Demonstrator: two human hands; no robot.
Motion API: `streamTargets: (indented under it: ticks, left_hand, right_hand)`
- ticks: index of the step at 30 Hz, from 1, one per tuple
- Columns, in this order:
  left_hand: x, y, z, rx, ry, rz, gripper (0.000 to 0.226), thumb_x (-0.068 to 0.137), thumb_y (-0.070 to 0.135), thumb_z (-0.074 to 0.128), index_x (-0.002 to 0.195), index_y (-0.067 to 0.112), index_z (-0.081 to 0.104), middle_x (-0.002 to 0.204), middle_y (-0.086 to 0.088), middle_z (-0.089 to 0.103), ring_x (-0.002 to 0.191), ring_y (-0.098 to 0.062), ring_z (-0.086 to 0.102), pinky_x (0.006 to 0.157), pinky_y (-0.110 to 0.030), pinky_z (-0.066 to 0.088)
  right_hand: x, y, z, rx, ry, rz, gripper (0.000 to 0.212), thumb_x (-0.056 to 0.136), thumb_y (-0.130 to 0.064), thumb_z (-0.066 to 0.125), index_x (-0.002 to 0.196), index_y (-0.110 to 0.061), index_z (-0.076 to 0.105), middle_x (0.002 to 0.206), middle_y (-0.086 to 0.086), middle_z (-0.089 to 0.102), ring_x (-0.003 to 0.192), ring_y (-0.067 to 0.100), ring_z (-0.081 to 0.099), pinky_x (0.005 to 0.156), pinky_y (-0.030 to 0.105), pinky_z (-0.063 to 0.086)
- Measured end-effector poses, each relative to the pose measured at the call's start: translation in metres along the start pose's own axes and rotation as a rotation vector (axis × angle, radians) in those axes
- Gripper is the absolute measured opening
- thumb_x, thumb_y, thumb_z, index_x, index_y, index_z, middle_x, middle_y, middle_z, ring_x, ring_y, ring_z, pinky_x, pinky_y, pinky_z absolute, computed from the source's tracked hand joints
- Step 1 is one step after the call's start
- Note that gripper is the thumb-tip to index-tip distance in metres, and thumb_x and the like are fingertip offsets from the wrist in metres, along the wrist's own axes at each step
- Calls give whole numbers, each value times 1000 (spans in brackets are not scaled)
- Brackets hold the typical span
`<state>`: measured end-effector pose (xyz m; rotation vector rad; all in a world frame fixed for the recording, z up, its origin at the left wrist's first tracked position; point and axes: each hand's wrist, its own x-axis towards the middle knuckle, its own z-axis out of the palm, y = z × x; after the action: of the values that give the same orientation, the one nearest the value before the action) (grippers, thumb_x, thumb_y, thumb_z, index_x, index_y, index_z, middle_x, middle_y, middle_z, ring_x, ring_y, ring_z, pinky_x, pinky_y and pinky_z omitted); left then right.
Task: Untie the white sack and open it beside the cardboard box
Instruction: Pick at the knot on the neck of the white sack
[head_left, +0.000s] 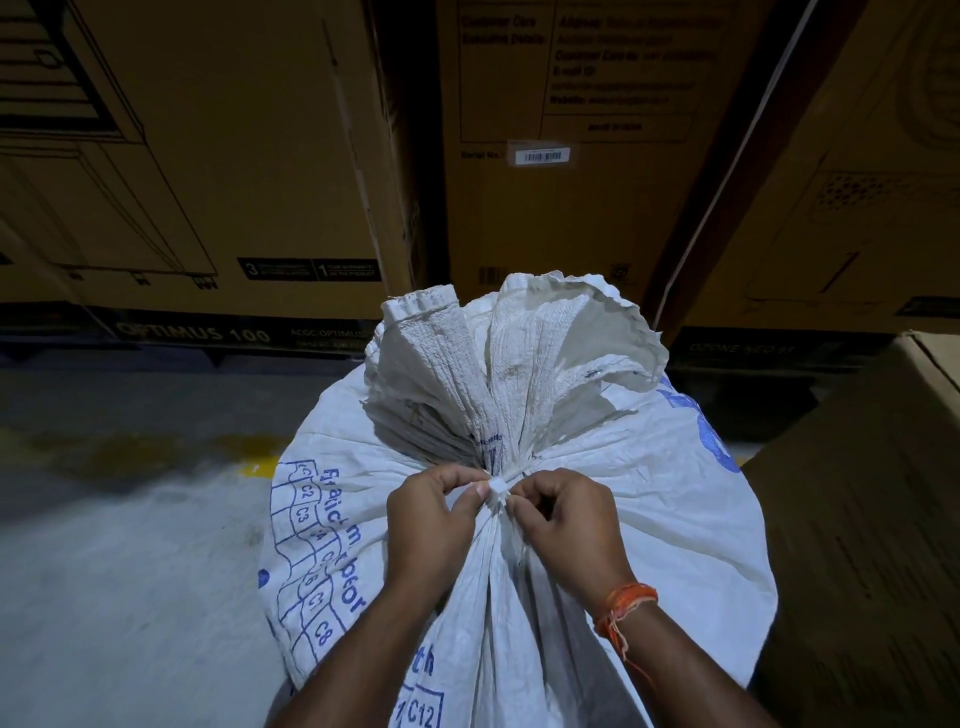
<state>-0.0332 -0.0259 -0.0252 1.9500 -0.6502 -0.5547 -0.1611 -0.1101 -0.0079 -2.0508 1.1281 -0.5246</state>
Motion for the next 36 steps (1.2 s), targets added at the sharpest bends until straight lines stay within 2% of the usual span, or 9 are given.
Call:
streamTargets:
  ticks: [4,6,8,11,16,23,28,32,36]
  left_hand:
    - [0,0,-3,-15,16,-19,12,88,19,79,80,26,81,77,15,79,83,0,73,81,-27,57]
    - [1,0,-3,-13,24,-29,11,88,20,79,79,27,81,77,16,79,82,-1,73,82,-30,58]
    - [2,0,-3,-9,25,-30,12,87,22,80,78,29,80,77,16,79,83,-1,73,82,-31,59]
    - [1,1,-1,-10,17,-14,12,88,22,80,78,29,80,77,16,79,83,1,72,80,-27,57]
    - [-2,2,0,11,9,6,11,88,20,79,80,28,81,76,17,78,80,7,70,74,-16,50]
    - [-1,1,-1,7,16,-10,10,89,21,78,82,28,81,78,15,79,83,0,73,78,-26,55]
    - [2,1,-3,-5,34,-37,11,89,23,79,79,29,81,76,16,78,83,-2,73,81,-29,58]
    - [2,3,-1,8,35,-20,11,88,21,79,79,28,81,77,16,78,83,1,71,79,-25,55]
    - [-1,3,1,70,27,1,14,88,22,80,78,32,79,77,18,77,82,8,68,70,-9,45]
  right_hand:
    - [-4,-6,-2,59,-48,50,22,79,-20,77,61,-22,65,51,-7,60,50,4,55,50,11,38]
    - [-5,-5,-7,28,-76,61,12,73,-19,74,65,-13,67,55,0,65,50,10,57,50,17,43]
    - [-5,-1,-12,-21,-74,51,7,71,-17,72,65,-13,70,55,-1,65,50,9,57,51,17,43]
    - [-4,3,-16,-57,-60,31,14,76,-17,76,63,-16,70,51,-8,61,52,5,57,51,14,40]
    - [-3,0,-10,-45,-57,32,16,80,-18,76,66,-13,72,58,-4,69,60,10,65,55,18,45]
    - [-3,-11,-8,56,-51,97,20,76,-26,83,68,-14,70,53,-5,63,47,3,53,49,13,40]
    - [-10,-8,-30,-51,-88,83,13,74,-22,80,67,-17,71,55,-6,68,52,3,60,54,16,45]
    - [-10,-5,-35,-133,-89,47,15,78,-24,79,65,-21,72,56,-7,67,59,4,63,55,14,42]
    - [0,-4,-18,-64,-61,81,22,80,-25,81,61,-20,71,55,-5,67,53,4,59,53,15,42]
